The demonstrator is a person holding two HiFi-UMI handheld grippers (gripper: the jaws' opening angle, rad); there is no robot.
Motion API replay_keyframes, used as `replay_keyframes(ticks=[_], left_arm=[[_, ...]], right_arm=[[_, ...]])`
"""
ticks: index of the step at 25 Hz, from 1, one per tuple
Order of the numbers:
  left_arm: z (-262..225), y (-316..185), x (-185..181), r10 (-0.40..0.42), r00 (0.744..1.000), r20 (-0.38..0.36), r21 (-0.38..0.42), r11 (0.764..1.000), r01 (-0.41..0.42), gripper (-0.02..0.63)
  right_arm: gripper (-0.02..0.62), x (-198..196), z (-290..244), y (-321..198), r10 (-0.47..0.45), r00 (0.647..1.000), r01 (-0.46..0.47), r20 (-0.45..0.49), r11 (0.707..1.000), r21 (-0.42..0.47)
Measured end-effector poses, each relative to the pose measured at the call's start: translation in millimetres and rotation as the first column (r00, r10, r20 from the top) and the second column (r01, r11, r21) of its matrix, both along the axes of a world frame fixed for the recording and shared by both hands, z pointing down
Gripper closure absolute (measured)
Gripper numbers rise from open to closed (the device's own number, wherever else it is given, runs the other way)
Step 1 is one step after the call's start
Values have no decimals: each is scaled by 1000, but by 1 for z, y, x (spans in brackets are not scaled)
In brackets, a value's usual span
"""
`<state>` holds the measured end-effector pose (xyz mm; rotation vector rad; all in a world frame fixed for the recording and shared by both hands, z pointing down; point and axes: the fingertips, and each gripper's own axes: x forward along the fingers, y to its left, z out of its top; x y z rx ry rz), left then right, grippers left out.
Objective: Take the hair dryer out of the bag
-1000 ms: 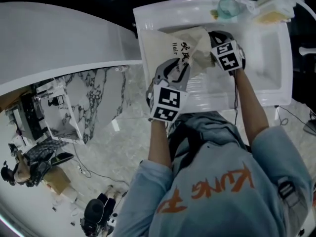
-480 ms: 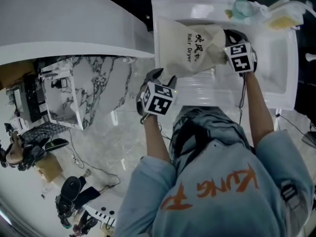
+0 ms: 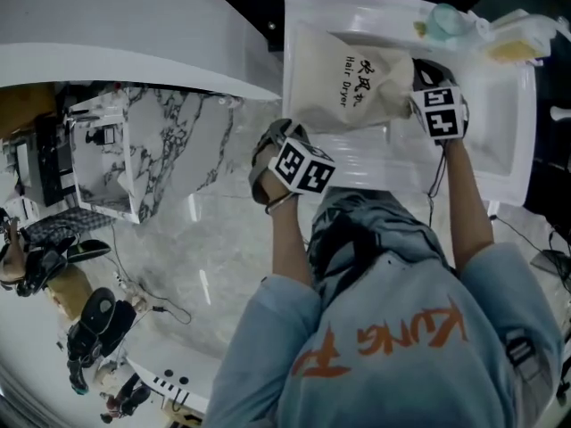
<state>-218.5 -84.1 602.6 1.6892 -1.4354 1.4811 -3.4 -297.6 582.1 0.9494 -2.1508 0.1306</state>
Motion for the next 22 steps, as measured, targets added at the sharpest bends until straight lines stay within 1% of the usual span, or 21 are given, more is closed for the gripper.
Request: replay_keyframes(ticks=[1,2,5,9,14,18,22], left_arm=[[-1,-2,-2,-1,1000,23,4,1000,1,544],[-2,-3,-3,-4,999,32,9,1000,4,554],[-3,-4,-2,-19,1000,9,17,1000,19,589],[1,-1,-1,-32,999,-20,29,999,32,595],[-10,-1,-4,-71,995,-68,70,995,75,595],[-10,0,-3,-92,993,-79,88,991,99,597],[-10,1,-7,-113,991,-75,97,988,120,597]], right_arm=[[568,0,-1,1,1,1000,-1,3,1000,-2],[568,1,-1,2,3,1000,-3,6,1000,-4],[569,4,-5,4,7,1000,-7,14,1000,-1],[572,4,-20,7,-13,1000,12,26,999,30],[574,8,-44,9,-26,999,23,35,997,78],[574,20,-64,14,-23,999,17,48,994,112],[574,35,-83,14,-11,998,2,55,988,154]])
